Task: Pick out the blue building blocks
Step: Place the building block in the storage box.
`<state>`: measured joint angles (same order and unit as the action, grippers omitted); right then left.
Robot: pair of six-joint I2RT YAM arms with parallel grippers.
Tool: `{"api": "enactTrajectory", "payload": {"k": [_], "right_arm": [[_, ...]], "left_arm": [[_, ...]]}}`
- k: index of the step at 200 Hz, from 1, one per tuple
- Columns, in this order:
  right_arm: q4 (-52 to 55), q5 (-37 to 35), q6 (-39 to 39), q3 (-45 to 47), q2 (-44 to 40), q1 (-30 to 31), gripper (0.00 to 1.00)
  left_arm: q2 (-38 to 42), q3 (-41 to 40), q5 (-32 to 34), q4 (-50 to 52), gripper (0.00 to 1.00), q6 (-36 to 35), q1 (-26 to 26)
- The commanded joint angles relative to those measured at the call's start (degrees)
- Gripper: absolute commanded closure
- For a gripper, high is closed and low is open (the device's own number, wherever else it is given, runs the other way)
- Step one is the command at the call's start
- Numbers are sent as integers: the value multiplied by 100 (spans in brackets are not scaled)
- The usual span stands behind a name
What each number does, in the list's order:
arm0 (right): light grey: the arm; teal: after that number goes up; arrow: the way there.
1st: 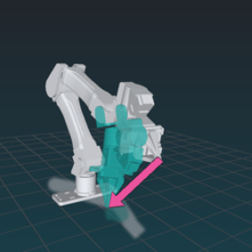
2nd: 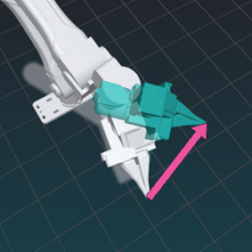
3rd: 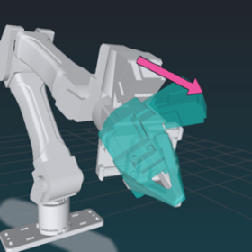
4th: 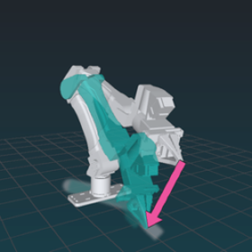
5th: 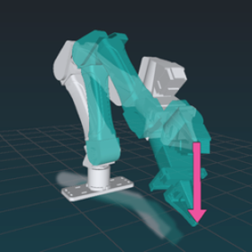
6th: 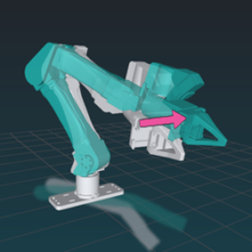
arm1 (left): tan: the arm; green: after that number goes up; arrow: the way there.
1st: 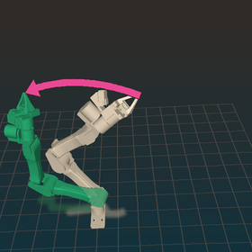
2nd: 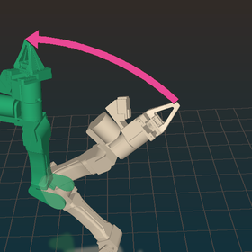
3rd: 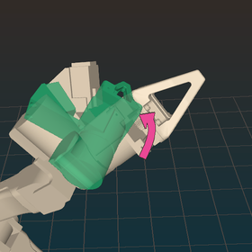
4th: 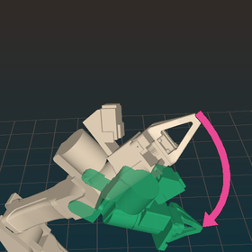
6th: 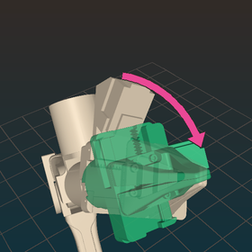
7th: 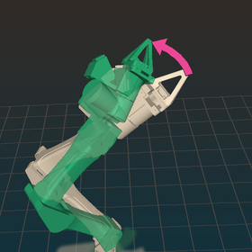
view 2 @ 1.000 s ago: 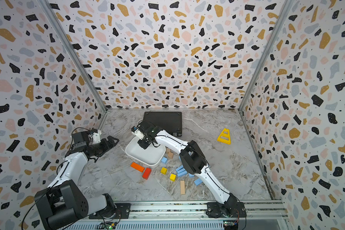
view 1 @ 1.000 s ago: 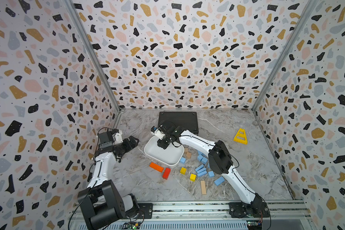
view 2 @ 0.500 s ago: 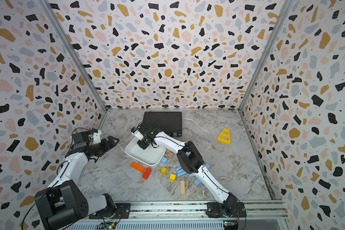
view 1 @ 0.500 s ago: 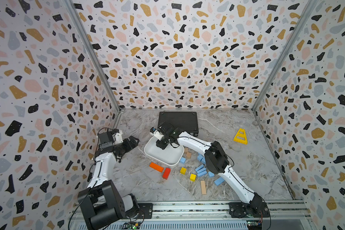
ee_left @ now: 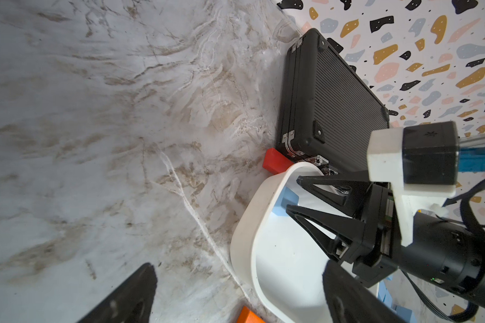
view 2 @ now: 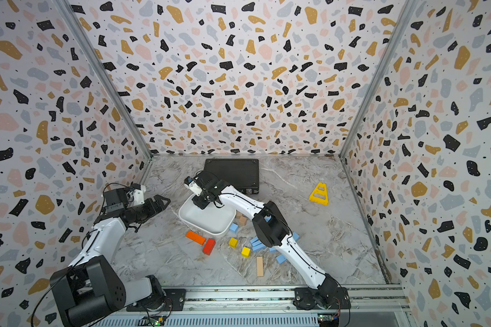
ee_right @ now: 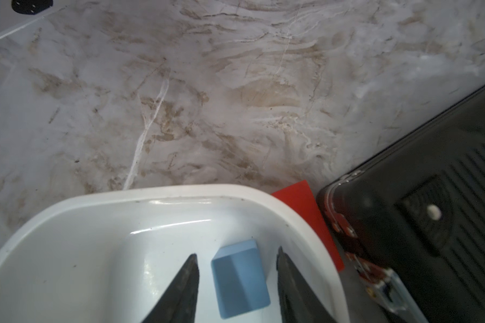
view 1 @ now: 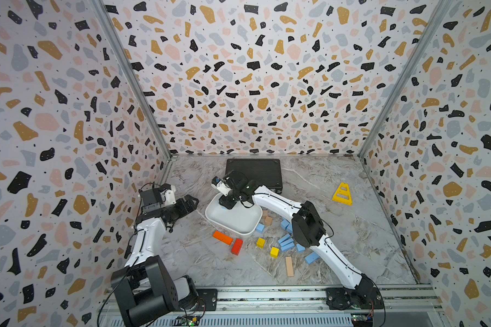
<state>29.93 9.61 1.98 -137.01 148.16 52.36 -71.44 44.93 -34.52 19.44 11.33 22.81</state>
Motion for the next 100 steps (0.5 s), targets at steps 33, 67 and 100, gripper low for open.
{"api": "enactTrajectory", "payload": {"k": [33, 67, 100], "right_arm": [[-1124, -374, -416, 2423, -2556, -220, 52], [-1858, -419, -1088, 4482, -4025, -608, 53], [-2428, -619, -1480, 6248, -5207, -894, 52]], "left_arm": [[-447, 938, -1122, 1072, 10, -2027, -85], [-1012, 1854, -927, 3001, 13, -5593, -525], [-1205, 2142, -125, 4169, 12, -8612, -1199]]}}
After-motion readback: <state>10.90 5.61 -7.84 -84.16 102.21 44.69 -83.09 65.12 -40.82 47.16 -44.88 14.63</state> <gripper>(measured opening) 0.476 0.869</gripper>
